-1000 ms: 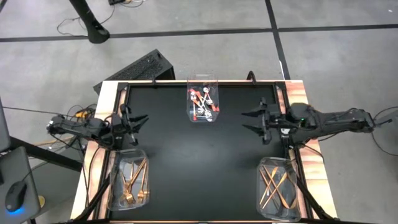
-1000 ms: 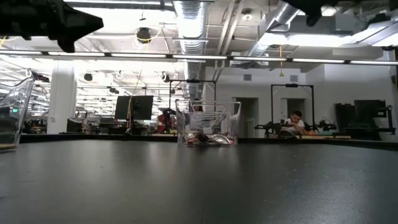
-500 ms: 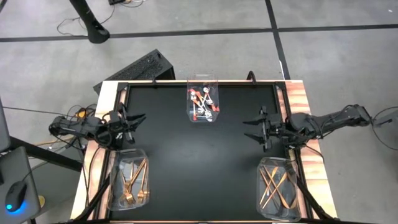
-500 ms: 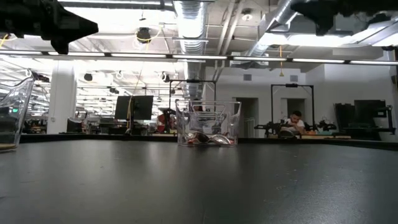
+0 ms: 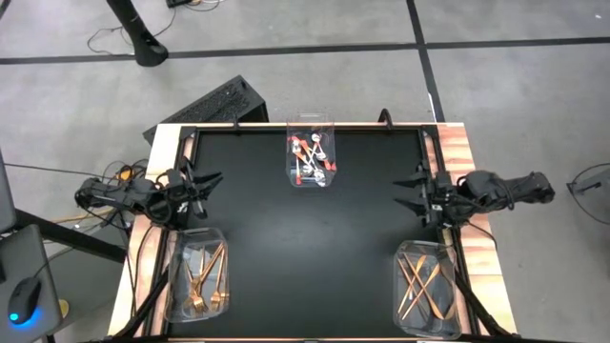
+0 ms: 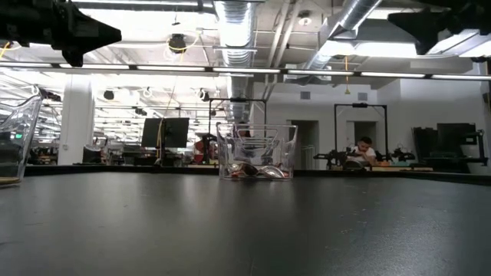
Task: Sort silverware by color (type)
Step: Return to Home Position
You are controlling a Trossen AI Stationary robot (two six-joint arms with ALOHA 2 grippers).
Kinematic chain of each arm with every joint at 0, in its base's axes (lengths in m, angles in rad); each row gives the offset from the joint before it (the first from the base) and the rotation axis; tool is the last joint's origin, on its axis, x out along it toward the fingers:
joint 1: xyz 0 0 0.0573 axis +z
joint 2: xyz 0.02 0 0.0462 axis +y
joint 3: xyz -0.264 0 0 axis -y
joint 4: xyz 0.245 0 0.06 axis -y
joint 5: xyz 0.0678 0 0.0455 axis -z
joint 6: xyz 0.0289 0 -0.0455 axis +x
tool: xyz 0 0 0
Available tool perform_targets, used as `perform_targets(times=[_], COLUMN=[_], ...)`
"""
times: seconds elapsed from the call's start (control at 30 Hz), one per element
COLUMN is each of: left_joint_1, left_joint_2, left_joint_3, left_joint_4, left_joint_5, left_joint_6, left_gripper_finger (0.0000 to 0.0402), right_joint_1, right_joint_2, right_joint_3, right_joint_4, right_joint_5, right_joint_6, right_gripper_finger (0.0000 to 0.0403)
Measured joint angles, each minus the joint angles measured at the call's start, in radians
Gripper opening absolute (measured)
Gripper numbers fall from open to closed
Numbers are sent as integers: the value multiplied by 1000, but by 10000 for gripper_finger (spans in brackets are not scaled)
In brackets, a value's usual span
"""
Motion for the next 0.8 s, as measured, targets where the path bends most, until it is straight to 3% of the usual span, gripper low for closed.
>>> perform_targets(times=[0.3, 0.43, 0.8], left_joint_1=[0, 0, 1], left_joint_2=[0, 0, 0], left_joint_3=[0, 0, -52], left_joint_4=[0, -2, 26], left_joint_5=[-5, 0, 11], left_joint_6=[18, 17, -16], left_gripper_finger=[52, 52, 52], right_joint_1=[0, 0, -60], right_joint_2=[-168, -171, -167], right_joint_3=[-70, -117, -306], right_joint_4=[-72, -72, 169], right_joint_5=[0, 1, -1], right_joint_6=[-10, 19, 41], right_gripper_finger=[254, 254, 254])
